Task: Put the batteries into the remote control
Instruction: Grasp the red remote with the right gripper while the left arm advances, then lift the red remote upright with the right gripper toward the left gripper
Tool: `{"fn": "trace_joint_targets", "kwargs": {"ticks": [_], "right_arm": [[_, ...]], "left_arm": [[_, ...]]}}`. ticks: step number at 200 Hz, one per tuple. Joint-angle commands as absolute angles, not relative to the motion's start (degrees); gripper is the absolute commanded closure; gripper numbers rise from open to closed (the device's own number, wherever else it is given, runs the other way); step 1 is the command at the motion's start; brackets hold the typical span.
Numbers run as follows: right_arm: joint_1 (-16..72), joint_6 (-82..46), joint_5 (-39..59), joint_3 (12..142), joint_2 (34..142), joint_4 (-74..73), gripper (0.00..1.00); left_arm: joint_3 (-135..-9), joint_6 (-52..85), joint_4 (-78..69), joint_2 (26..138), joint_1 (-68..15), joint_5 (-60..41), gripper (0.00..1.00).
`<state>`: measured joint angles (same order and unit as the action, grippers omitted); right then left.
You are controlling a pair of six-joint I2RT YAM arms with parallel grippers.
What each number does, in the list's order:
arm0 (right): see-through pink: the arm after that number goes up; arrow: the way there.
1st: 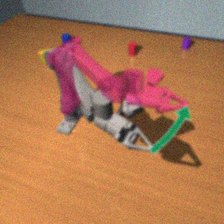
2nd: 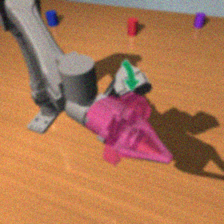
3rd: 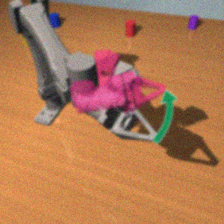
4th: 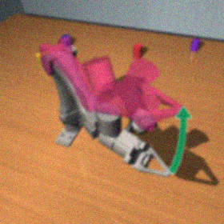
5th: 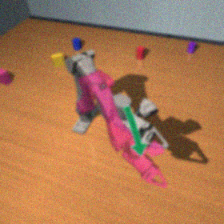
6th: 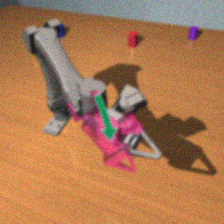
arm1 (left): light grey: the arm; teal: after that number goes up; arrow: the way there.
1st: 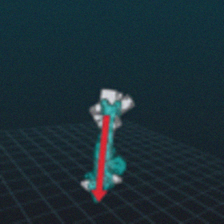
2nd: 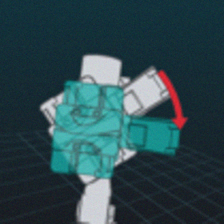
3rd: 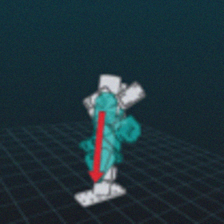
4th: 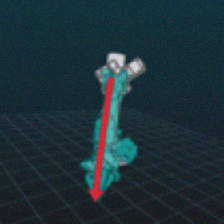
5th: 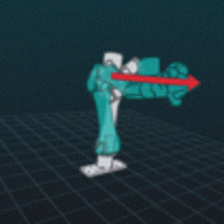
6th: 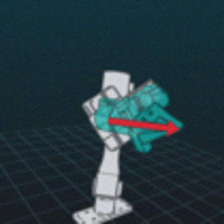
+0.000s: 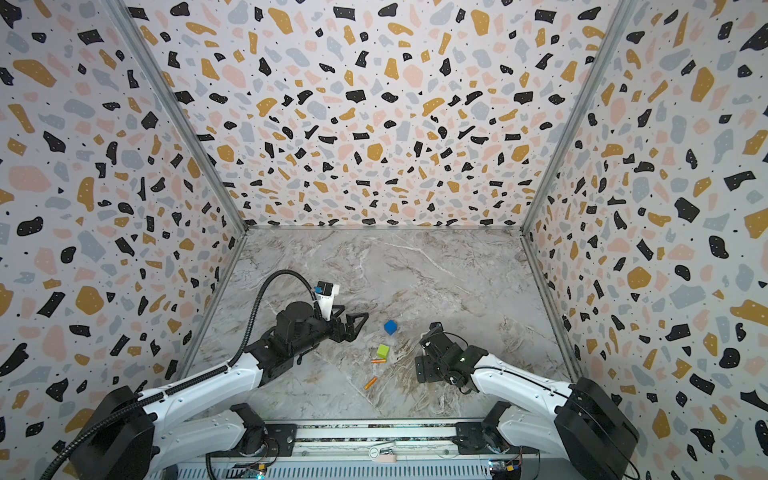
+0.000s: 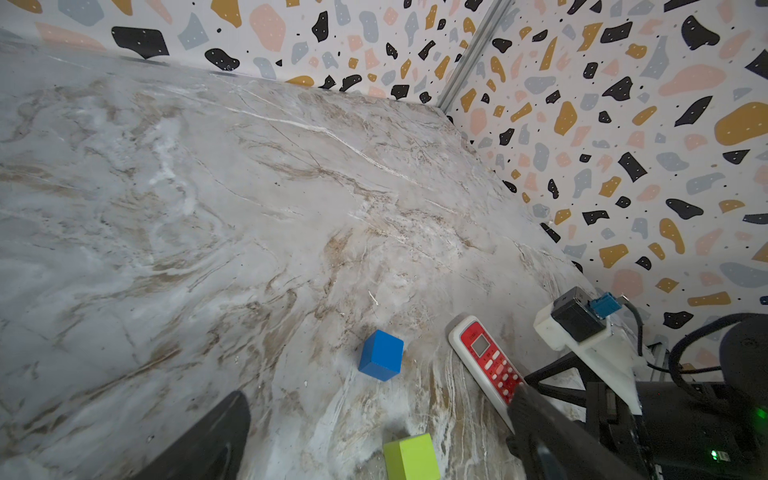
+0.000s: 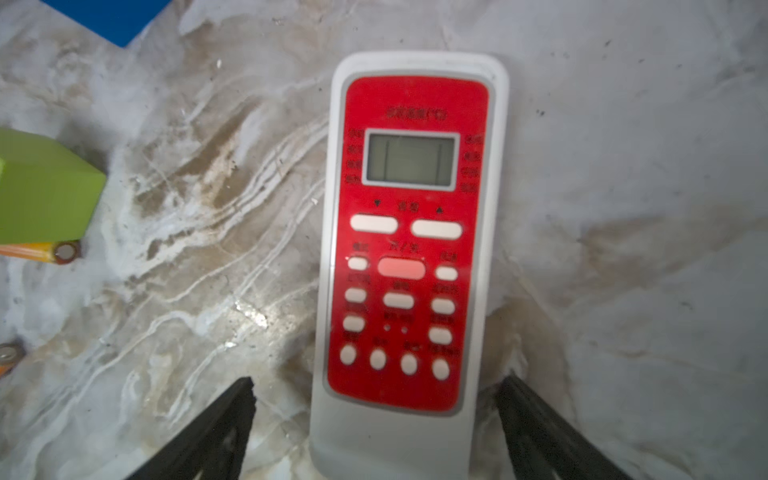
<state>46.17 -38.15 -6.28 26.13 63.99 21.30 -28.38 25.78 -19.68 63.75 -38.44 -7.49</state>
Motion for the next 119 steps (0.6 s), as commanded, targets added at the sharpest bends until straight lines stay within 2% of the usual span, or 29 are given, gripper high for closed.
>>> {"fn": "trace_joint_targets", "kwargs": {"ticks": [1, 28, 48, 83, 119], "right_arm": [[46.49, -39.81, -8.78, 25.26, 63.29, 22.43, 0.09], [46.80, -40.16, -9.92, 24.55, 63.51, 21.99, 0.14], [47.15, -40.56, -10.59, 24.11, 63.61, 21.47, 0.24], [47.68, -40.69, -11.40, 24.48, 64.36, 20.86, 0.30], [48.25, -40.56, -12.14, 24.27, 64.60, 20.80, 0.43]], "left_arm": [[-27.95, 25.53, -22.67, 63.28, -38.85, -7.73, 0.01], [-28.06, 25.60, -23.03, 63.33, -39.11, -7.47, 0.01], [-28.56, 25.58, -23.09, 63.60, -39.29, -7.47, 0.01], [-29.03, 25.75, -23.38, 63.63, -39.79, -7.56, 0.01], [-29.09, 26.14, -23.63, 63.70, -39.99, -7.79, 0.00]]}}
